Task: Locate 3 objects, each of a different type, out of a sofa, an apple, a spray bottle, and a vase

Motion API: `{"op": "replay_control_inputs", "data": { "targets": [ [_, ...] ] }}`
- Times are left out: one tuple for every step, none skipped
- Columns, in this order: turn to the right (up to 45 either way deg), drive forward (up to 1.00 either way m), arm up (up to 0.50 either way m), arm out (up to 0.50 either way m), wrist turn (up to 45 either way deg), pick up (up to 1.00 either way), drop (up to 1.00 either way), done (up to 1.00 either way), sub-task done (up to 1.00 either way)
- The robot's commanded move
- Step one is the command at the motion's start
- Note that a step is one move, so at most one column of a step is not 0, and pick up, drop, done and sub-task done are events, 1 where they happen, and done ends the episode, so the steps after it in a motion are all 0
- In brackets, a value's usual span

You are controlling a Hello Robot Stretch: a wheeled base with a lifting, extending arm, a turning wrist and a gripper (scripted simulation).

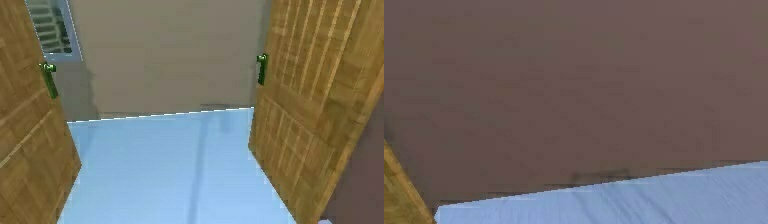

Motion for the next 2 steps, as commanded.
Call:
{"op": "replay_control_inputs", "data": {
  "targets": [
    [0.0, 1.0, 0.0, 0.0, 0.0, 0.0, 0.0, 0.0, 0.0],
    [0.0, 1.0, 0.0, 0.0, 0.0, 0.0, 0.0, 0.0, 0.0]
  ]
}}
